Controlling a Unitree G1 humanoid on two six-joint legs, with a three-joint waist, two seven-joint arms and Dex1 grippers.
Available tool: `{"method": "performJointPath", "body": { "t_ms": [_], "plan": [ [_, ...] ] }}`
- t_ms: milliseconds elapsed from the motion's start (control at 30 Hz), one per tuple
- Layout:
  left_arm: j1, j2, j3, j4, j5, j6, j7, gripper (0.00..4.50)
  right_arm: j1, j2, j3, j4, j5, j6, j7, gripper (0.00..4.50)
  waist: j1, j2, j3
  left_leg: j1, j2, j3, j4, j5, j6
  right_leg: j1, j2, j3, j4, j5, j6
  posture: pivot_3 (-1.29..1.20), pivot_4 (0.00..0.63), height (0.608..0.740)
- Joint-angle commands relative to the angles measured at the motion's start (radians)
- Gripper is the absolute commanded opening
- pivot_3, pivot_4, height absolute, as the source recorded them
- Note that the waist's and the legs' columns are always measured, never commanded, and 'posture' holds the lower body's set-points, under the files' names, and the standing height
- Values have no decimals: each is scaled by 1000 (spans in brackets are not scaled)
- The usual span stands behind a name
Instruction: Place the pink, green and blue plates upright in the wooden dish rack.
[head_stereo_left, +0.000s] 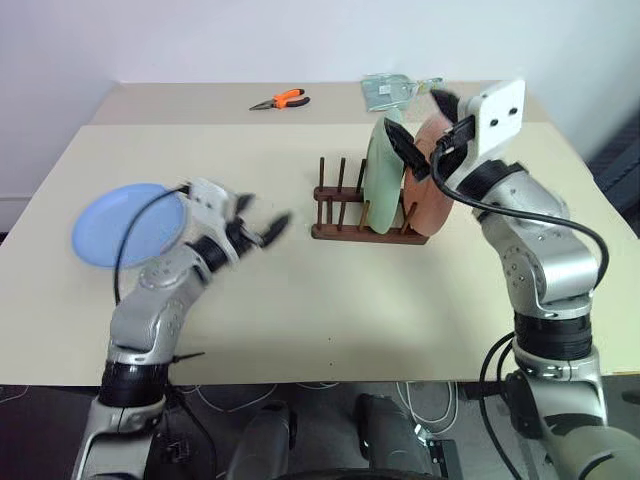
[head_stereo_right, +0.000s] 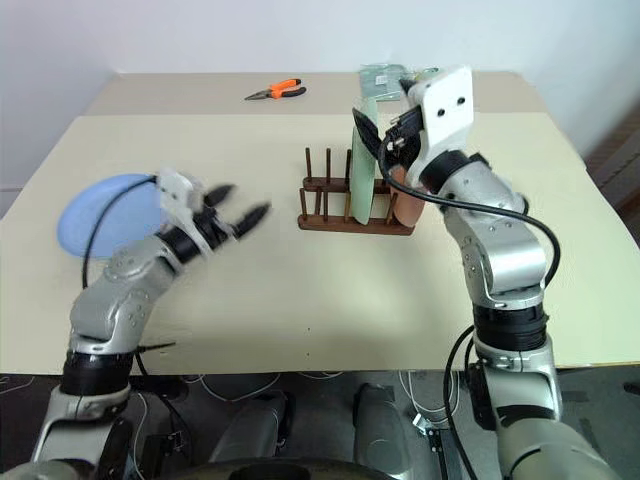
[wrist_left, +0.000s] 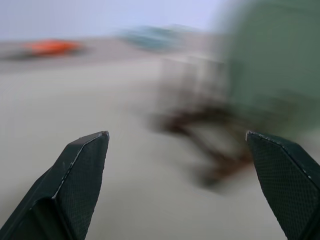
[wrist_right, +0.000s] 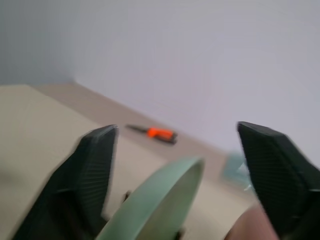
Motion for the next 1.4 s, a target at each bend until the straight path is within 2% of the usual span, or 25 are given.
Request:
{"method": "performJointPath", "body": {
  "t_ms": [33,133,267,500,600,700,833,867,967,1133,1400],
  "plan": [
    [-56,10,194,86,107,-15,304,4500,-38,-13,115,-51,-86,-112,83,4471,-3,0,0,1,0,0,-1,0,0,0,0,0,0,-1,1,0,150,740],
    [-58,34,302,123,166,25,460,4500,-35,-7,220,-42,-164,-188,137,4471,0,0,0,0,0,0,-1,0,0,0,0,0,0,0,0,0,150,740],
    [-30,22,405,75,114,123,508,4500,-17,59,323,-17,-194,-256,186,4471,7,-3,-1,-1,-1,0,0,0,0,0,-1,0,0,0,0,0,150,740],
    [-35,-127,628,10,-139,367,576,4500,43,128,360,-19,-219,-297,206,4471,22,-7,-2,0,-2,-3,2,0,-1,2,-2,-2,0,0,0,0,150,740],
    [-69,-168,698,39,-225,379,605,3693,67,129,360,-21,-237,-304,209,4500,23,-7,-2,0,-1,-3,1,1,-2,1,-1,-2,1,0,0,0,150,740],
    [-90,-164,698,76,-256,366,592,2192,82,124,356,-18,-259,-308,212,4500,22,-7,-2,0,-1,-3,1,1,-2,2,-1,-2,1,0,0,0,150,740],
    [-121,-143,653,117,-291,321,510,330,90,122,341,-18,-249,-263,230,4500,24,-7,-2,0,-1,-3,1,1,-3,2,-1,-2,1,0,0,0,150,740],
    [-122,-135,623,109,-291,309,471,133,88,124,337,-18,-249,-256,231,4500,25,-7,-2,0,-1,-3,1,1,-3,2,-1,-2,1,0,0,0,150,740],
    [-105,-92,427,-16,-241,227,284,133,65,121,345,-7,-302,-282,214,4500,26,-9,-1,-1,-1,-3,1,1,-3,1,-1,-2,1,0,0,0,150,740],
    [-142,-52,227,-187,-265,216,139,133,-3,120,421,80,-463,-412,197,4500,18,-9,-1,0,-1,-2,0,1,-3,1,-1,-2,1,0,-1,0,150,740],
    [-242,-58,155,-294,-375,316,160,133,-140,179,455,342,-653,-496,90,4500,-3,-8,-1,0,-1,-2,-1,1,-3,0,0,-1,1,1,-1,0,150,740]
  ]
}}
